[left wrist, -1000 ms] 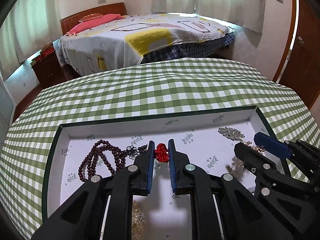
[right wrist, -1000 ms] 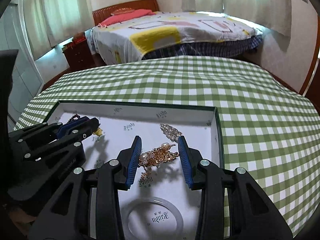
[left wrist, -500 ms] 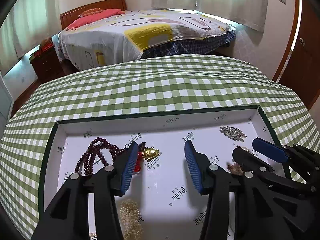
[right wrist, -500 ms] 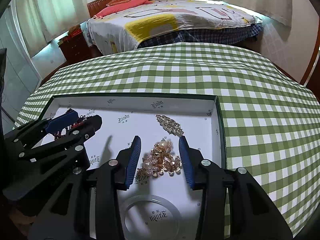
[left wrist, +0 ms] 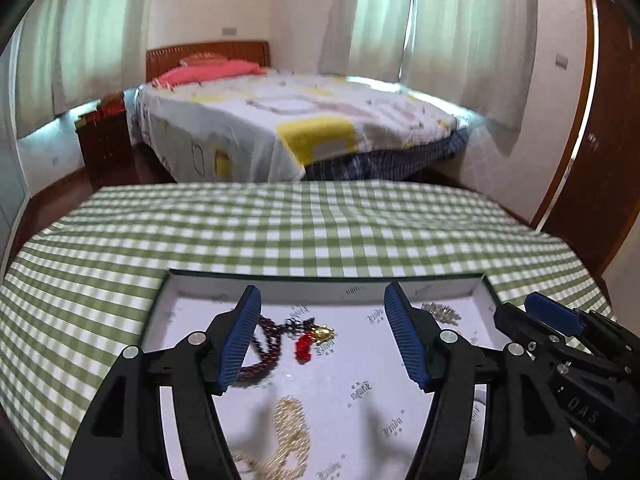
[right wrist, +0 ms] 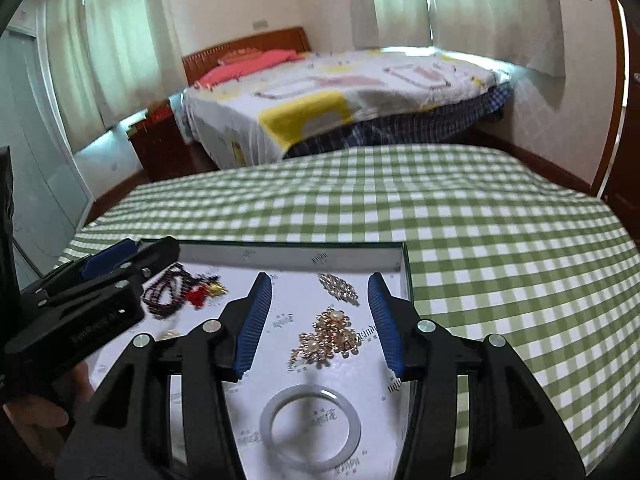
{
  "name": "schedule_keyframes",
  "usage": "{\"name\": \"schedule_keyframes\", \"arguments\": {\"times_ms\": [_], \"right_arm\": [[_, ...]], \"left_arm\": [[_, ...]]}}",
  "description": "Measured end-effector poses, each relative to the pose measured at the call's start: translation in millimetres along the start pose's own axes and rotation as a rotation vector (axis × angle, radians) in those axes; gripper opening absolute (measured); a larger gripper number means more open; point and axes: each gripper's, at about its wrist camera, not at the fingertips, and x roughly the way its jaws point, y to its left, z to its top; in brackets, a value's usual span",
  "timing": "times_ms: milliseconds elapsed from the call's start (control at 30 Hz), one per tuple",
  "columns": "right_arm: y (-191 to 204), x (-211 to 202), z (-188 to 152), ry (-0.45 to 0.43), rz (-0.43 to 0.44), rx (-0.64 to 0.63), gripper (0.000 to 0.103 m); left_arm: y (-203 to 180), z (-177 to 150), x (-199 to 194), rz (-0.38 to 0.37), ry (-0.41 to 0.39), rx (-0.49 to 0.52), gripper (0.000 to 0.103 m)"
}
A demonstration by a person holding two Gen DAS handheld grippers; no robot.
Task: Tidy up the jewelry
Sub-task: 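Withdraw both open tools from the tray toward the remaining jewelry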
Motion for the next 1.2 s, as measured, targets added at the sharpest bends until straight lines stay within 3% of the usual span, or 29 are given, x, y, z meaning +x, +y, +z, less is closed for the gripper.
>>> {"name": "schedule_keyframes", "arguments": {"times_ms": [233, 533, 933, 1200], "right_arm": [[12.3, -40.4, -13.5, -0.060, -0.017, -0.017, 0.049], [21.7, -73.7, -56.7, -0.045, -0.025, -0.021, 0.049], [31.3, -87.3, -133.7, 0.046, -0.032, -0.055, 0.049], [30.0, -75.0, -152.3, 0.095, -0.048, -0.054, 0.049]], "left_arm": [[18.6, -12.8, -47.7, 0.009, -0.050, -0.019, 0.063], [35.8, -49.9, -91.0, 0.051, -0.067, -0.004, 0.063], [51.0, -112.5, -119.5, 0.086, -0.004, -0.016, 0.063], [63.5, -137.7, -121.9, 0.109, 0.045, -0.032, 0.063]]}}
